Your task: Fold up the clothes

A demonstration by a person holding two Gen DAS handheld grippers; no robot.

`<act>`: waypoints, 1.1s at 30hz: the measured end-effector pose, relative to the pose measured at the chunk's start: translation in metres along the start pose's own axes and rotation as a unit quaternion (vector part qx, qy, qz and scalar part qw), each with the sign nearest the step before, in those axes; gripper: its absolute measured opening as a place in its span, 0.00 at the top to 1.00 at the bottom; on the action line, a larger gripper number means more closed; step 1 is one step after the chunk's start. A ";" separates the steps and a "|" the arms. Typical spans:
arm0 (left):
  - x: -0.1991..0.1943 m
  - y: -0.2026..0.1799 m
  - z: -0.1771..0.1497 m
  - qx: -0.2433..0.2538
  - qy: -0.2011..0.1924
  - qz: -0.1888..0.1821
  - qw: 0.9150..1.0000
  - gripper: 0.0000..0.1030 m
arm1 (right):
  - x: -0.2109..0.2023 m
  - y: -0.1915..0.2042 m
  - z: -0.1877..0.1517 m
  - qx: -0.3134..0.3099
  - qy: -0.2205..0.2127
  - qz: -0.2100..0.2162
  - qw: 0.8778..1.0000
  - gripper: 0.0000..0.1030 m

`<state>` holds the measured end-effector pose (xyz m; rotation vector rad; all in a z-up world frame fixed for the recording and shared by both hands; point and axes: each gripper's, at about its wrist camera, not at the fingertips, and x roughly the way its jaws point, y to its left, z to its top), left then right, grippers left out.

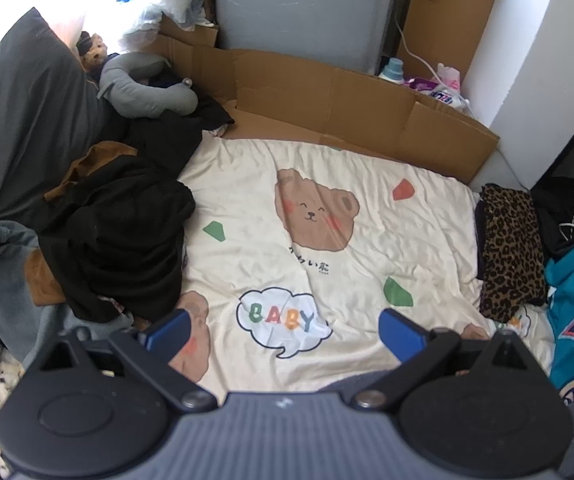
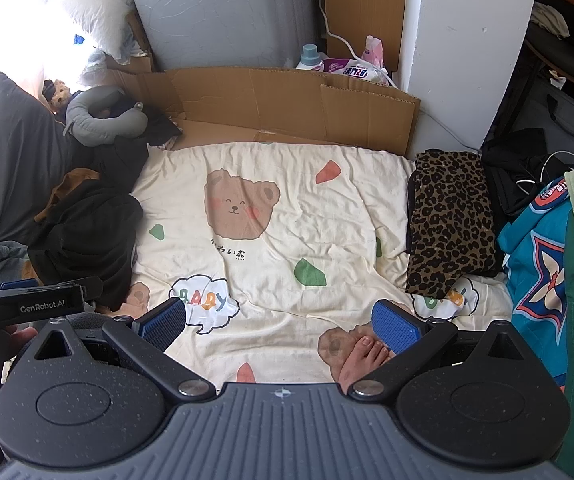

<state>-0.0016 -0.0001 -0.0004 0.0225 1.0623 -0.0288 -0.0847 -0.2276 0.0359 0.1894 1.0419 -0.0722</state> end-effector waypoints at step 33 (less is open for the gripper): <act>0.001 0.003 0.002 0.004 0.005 -0.007 1.000 0.02 | 0.000 -0.002 0.000 0.003 0.001 0.004 1.000 0.01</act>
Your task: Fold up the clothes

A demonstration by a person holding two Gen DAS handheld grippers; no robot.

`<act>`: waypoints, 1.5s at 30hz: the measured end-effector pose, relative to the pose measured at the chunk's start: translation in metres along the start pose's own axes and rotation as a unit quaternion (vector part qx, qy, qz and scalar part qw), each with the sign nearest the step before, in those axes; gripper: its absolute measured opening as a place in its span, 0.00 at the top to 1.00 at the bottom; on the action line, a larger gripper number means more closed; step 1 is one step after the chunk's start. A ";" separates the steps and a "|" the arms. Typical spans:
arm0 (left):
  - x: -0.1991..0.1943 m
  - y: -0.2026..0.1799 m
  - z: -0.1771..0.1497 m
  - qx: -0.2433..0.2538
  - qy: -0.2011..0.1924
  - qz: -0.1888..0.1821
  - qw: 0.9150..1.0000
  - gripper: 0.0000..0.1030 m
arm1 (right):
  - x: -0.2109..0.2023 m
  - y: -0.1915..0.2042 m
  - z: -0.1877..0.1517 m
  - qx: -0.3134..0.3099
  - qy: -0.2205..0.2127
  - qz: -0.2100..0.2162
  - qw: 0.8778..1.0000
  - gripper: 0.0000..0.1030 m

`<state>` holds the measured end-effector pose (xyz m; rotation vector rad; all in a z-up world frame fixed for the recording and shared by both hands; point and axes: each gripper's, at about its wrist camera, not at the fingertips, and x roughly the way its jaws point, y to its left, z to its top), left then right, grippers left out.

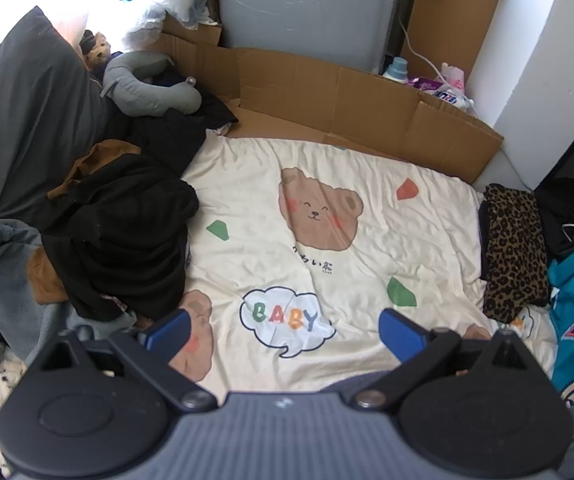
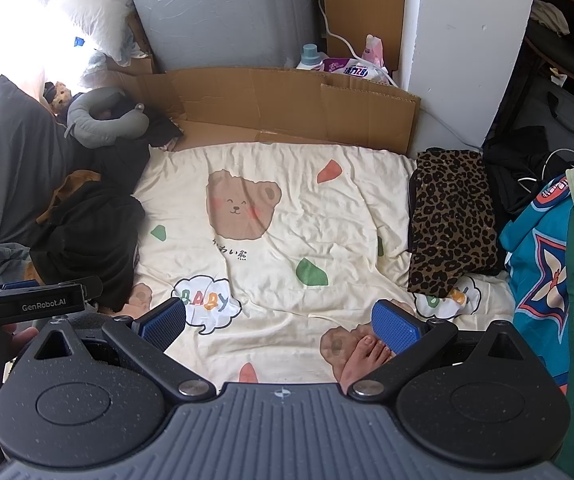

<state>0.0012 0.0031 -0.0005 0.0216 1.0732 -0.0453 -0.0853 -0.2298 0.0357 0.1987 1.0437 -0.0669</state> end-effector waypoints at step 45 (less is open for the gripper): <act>-0.004 0.009 0.001 -0.006 0.005 -0.015 1.000 0.01 | -0.001 -0.002 -0.002 -0.005 0.000 -0.015 1.000 0.01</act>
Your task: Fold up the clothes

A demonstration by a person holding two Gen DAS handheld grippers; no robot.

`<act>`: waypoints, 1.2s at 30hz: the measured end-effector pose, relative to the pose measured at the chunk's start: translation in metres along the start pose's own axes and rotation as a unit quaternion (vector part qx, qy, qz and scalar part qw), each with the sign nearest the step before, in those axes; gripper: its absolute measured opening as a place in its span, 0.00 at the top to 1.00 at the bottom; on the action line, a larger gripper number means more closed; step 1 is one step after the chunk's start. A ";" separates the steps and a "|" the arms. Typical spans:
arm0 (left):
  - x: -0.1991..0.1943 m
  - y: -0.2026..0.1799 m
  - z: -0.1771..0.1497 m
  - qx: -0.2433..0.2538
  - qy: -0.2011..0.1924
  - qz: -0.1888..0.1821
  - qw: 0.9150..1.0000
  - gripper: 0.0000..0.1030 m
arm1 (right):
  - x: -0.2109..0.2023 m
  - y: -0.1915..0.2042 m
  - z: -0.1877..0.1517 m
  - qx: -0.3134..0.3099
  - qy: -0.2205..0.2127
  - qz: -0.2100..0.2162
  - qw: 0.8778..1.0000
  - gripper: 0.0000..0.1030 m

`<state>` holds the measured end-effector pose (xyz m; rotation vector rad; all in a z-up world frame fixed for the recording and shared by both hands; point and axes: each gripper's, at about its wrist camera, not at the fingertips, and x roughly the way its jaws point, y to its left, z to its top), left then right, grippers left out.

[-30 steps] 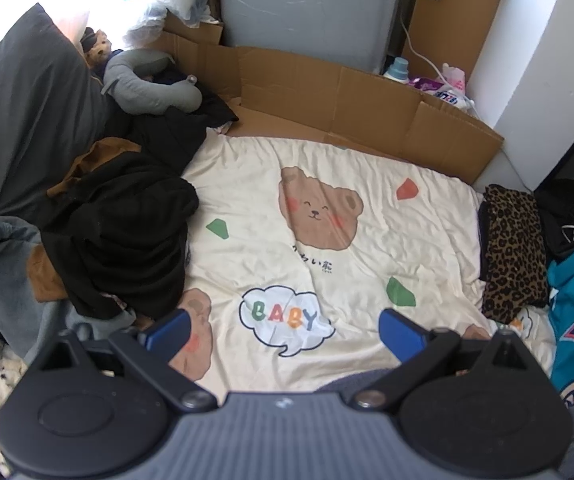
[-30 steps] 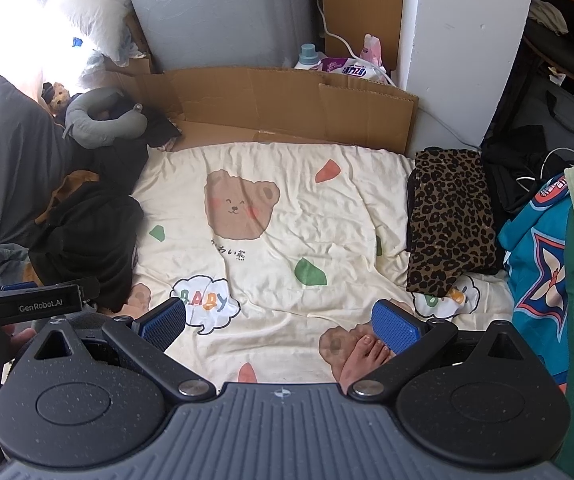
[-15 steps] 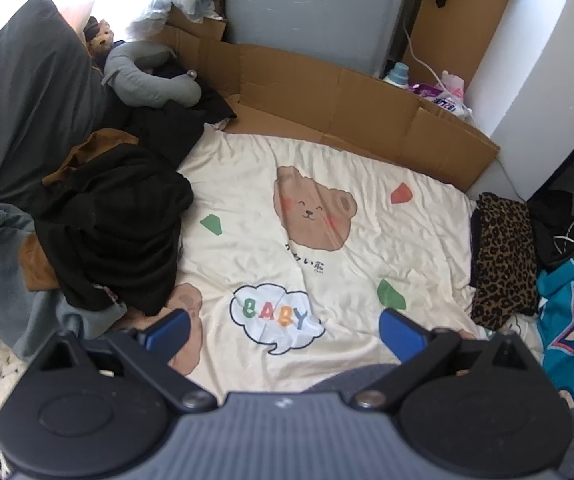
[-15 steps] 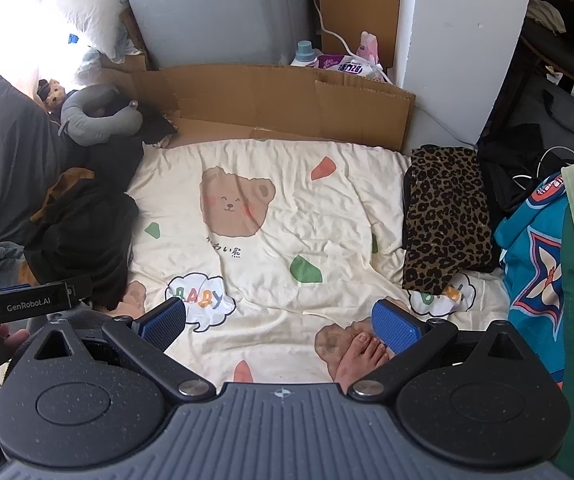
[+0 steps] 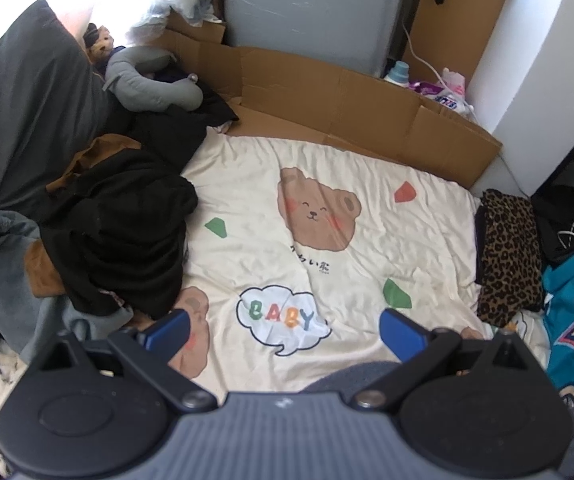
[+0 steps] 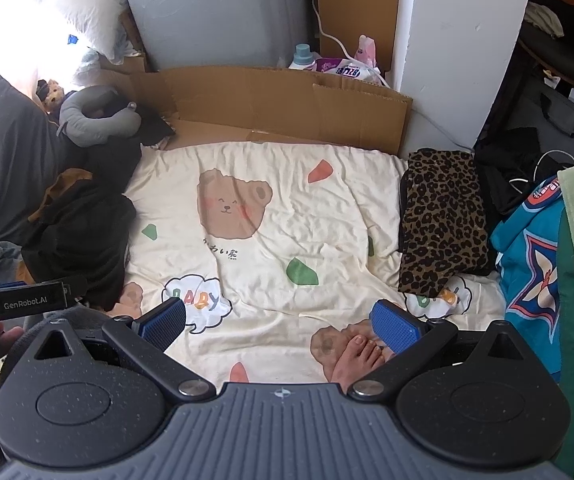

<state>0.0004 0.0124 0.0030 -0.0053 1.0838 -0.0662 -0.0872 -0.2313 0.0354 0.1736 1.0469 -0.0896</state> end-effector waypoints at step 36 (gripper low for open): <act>-0.003 0.088 0.038 -0.019 -0.040 -0.040 0.998 0.13 | 0.000 -0.001 0.023 0.013 -0.051 -0.008 0.999 0.01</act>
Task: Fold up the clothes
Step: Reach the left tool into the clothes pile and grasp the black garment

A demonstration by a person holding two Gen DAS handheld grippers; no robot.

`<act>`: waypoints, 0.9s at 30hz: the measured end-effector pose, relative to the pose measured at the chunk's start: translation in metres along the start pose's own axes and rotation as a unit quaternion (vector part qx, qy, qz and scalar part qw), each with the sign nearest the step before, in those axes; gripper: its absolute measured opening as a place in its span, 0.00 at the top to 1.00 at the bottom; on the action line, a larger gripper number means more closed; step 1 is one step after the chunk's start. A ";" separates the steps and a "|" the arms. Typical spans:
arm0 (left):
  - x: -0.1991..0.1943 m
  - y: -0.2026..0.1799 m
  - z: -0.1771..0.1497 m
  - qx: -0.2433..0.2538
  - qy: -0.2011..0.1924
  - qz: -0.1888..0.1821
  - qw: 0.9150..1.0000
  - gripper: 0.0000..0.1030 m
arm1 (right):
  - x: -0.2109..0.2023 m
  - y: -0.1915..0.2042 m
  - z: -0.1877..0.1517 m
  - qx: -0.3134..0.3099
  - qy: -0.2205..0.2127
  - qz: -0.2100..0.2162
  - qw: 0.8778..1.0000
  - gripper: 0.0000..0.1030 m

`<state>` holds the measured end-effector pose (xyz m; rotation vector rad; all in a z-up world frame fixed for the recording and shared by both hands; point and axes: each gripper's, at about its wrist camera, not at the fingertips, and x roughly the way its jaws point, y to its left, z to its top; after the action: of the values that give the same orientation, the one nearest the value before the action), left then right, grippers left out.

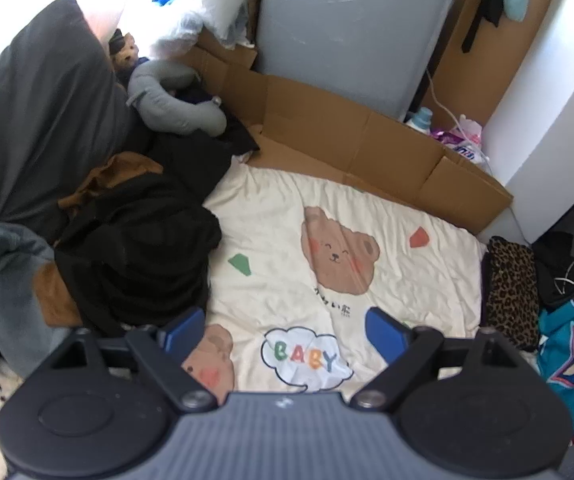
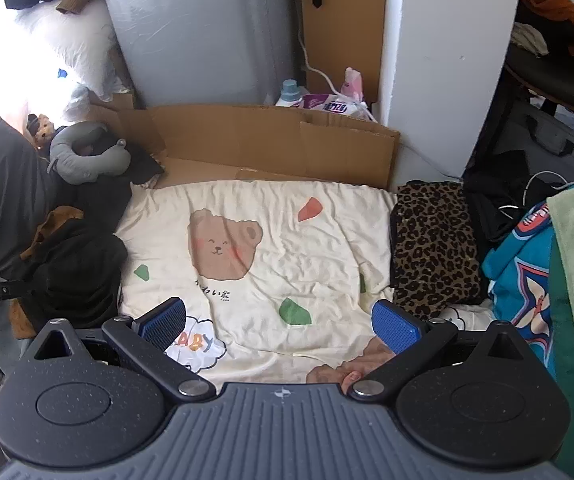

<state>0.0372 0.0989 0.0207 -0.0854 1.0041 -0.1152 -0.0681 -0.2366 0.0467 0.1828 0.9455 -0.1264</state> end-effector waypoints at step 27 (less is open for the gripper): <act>0.027 0.087 0.017 -0.072 -0.014 0.054 0.996 0.22 | 0.050 0.040 0.022 -0.104 -0.002 0.096 0.990 0.02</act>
<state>0.0703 0.1822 -0.0036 -0.1632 0.9861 0.0577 -0.0144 -0.2039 0.0223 0.0797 0.9259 0.1483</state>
